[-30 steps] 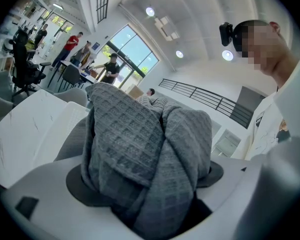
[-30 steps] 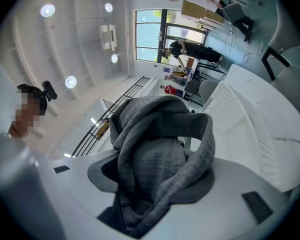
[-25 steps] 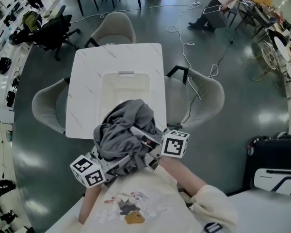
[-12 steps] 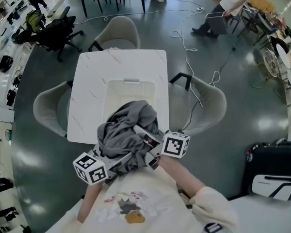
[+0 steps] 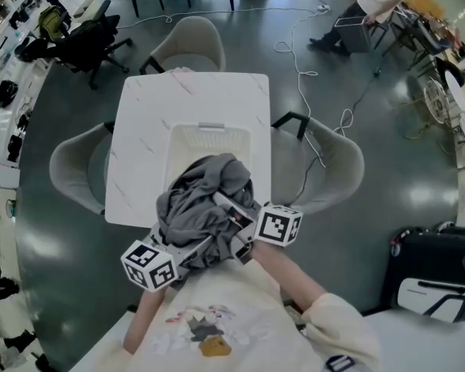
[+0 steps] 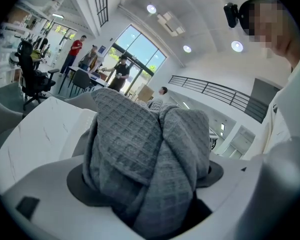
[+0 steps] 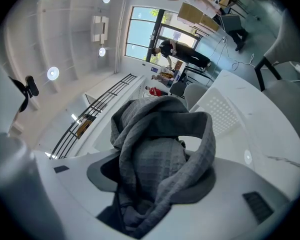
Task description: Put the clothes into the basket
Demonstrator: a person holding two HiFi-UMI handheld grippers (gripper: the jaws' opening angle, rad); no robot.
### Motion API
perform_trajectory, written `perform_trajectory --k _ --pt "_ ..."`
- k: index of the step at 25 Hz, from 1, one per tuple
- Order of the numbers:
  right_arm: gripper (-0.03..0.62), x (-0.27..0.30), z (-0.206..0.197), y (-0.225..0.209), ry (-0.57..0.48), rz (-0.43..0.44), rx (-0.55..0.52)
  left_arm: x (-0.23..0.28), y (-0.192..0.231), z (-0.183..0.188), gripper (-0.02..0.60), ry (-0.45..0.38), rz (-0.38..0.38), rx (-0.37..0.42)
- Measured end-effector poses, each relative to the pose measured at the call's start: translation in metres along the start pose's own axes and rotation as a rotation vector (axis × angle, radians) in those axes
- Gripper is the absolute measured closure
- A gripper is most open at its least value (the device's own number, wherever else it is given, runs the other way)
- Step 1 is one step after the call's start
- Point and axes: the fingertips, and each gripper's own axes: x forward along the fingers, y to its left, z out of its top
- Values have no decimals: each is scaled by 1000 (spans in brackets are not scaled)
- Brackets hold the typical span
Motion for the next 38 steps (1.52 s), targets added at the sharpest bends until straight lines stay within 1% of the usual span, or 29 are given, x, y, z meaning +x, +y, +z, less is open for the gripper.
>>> perform_trajectory --k 6,9,18,23,28,31,34,38 --pt "364 11 2 -12 18 -57 -27 6 14 -1 138 13 38 31" --pt "364 16 2 -20 30 -77 -19 9 21 -2 138 23 63 48" --pt "364 42 3 -37 79 -155 -63 16 46 -1 140 60 153 152" --pt "362 53 2 -52 108 -207 -91 23 56 -7 153 82 167 185" --pt "362 64 2 -62 133 -243 -96 27 68 -8 158 95 153 171" --pt "362 70 4 -66 133 -252 -99 30 75 -6 158 96 153 169" --pt "362 75 8 -72 129 -280 -109 35 83 -6 158 108 151 159" --pt "362 82 12 -86 131 -331 -157 44 97 -10 158 123 167 143"
